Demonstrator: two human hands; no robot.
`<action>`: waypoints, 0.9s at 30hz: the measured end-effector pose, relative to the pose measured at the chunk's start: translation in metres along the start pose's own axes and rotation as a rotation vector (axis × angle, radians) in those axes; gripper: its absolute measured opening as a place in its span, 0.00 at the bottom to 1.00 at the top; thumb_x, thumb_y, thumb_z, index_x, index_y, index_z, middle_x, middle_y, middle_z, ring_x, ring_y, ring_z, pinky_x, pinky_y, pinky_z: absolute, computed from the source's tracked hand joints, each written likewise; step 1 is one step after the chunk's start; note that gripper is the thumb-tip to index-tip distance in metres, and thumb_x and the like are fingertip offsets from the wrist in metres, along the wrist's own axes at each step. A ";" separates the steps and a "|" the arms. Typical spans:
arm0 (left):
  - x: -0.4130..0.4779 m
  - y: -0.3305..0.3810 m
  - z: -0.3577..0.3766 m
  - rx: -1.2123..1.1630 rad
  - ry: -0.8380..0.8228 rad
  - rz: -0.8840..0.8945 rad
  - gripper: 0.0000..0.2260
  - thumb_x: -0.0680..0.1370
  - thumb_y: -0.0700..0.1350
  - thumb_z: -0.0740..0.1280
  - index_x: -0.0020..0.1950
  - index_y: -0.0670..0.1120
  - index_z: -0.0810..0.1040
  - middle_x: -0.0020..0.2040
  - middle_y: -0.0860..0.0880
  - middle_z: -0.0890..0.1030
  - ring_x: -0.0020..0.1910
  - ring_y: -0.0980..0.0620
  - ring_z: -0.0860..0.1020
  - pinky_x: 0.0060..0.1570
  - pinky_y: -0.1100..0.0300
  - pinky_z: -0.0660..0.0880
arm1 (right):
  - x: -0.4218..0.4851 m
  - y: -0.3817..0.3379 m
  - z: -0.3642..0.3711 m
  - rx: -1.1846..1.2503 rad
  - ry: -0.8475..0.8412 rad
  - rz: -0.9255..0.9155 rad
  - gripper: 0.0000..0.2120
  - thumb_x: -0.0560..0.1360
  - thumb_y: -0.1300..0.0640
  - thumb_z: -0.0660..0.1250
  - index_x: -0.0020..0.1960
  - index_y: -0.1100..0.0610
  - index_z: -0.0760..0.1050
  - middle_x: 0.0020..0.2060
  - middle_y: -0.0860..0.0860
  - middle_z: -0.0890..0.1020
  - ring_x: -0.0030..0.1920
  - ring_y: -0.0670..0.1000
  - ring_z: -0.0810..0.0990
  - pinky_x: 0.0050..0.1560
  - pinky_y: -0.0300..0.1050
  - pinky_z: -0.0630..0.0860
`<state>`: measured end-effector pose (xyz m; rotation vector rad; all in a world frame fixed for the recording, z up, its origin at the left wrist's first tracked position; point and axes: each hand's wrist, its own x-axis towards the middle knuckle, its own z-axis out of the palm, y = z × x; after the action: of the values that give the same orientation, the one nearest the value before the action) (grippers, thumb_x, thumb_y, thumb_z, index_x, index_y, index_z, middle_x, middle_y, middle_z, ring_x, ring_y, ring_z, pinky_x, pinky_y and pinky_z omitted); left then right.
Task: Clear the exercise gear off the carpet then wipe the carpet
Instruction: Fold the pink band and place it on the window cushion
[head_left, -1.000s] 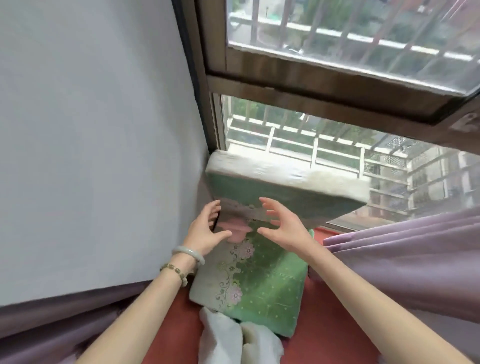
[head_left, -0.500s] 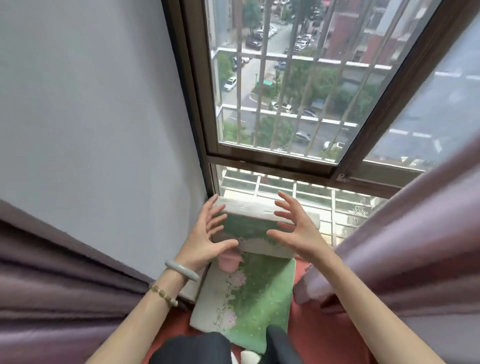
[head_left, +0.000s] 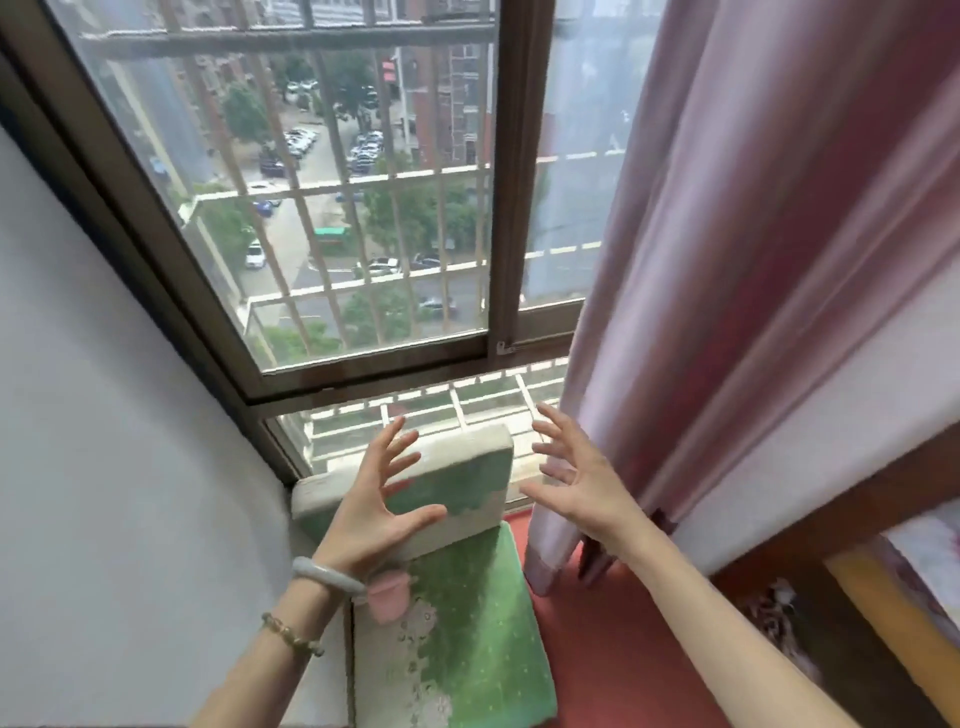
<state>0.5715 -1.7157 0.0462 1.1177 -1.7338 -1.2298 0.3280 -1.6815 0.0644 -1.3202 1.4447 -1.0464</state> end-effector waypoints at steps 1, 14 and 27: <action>0.007 0.003 0.007 0.001 -0.055 0.026 0.46 0.61 0.61 0.76 0.72 0.63 0.55 0.69 0.55 0.68 0.65 0.61 0.71 0.62 0.61 0.71 | -0.010 0.000 -0.007 0.004 0.055 0.013 0.38 0.69 0.67 0.72 0.64 0.35 0.60 0.63 0.44 0.71 0.63 0.46 0.72 0.63 0.40 0.70; 0.019 0.058 0.196 -0.123 -0.733 0.275 0.40 0.61 0.61 0.76 0.69 0.64 0.61 0.66 0.60 0.72 0.64 0.59 0.72 0.57 0.70 0.70 | -0.212 0.025 -0.094 0.110 0.827 0.174 0.40 0.68 0.69 0.72 0.72 0.48 0.59 0.64 0.49 0.71 0.60 0.46 0.75 0.55 0.34 0.76; -0.120 0.135 0.422 -0.203 -1.366 0.472 0.39 0.61 0.62 0.75 0.67 0.70 0.60 0.68 0.59 0.68 0.65 0.63 0.70 0.58 0.69 0.71 | -0.479 0.053 -0.122 0.068 1.472 0.286 0.38 0.69 0.67 0.73 0.63 0.34 0.61 0.62 0.41 0.72 0.61 0.43 0.75 0.59 0.39 0.75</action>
<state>0.2021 -1.4422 0.0475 -0.4835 -2.4508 -1.9287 0.2145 -1.1980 0.0765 -0.0544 2.4402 -1.9562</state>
